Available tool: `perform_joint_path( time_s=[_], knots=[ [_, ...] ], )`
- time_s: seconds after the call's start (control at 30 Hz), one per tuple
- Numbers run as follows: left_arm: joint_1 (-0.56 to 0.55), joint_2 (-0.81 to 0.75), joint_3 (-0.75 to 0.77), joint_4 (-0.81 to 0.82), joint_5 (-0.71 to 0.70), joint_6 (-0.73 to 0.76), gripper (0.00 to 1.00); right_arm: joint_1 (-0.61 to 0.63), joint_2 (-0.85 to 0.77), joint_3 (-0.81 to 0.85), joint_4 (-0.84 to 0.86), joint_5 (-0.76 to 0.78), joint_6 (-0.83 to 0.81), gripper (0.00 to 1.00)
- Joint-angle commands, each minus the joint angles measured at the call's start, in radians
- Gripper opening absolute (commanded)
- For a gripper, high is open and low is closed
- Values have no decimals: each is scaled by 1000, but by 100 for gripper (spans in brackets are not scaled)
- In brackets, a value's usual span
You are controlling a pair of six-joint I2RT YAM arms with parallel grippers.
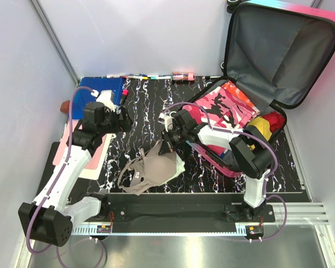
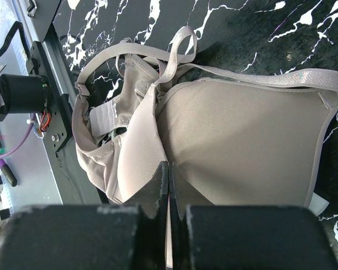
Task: Pack the luggage
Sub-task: Place the clothes at the center of the board, then pick up the clothes at the center of the board.
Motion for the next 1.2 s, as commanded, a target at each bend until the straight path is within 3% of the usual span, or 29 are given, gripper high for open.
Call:
perform_joint_path(
  time_s=[0.0,0.13,0.17,0.2,0.27,0.3,0.43,0.7,1.17],
  knots=[
    [-3,-1,10,33,12,0,99,-3,-40,1,28,-27,36,0],
    [-5,-3,10,32,9,0,99,-5,-106,-12,25,31,74,4],
    [-3,-3,8,32,11,0,99,-5,-143,-16,24,46,82,13],
    [-3,-3,8,32,9,2,99,-3,-164,-22,22,54,94,39],
    [-3,-4,8,32,11,2,99,-5,-229,-47,22,80,105,53],
    [-5,-4,8,33,12,2,99,-5,-252,-58,24,91,111,75],
    [-3,-4,10,32,11,0,99,-6,-342,-137,24,138,122,99],
    [-3,3,7,32,9,0,99,-3,-341,-229,13,174,218,100],
    [-5,16,8,32,9,0,99,-1,-264,-282,33,302,211,100]
  ],
)
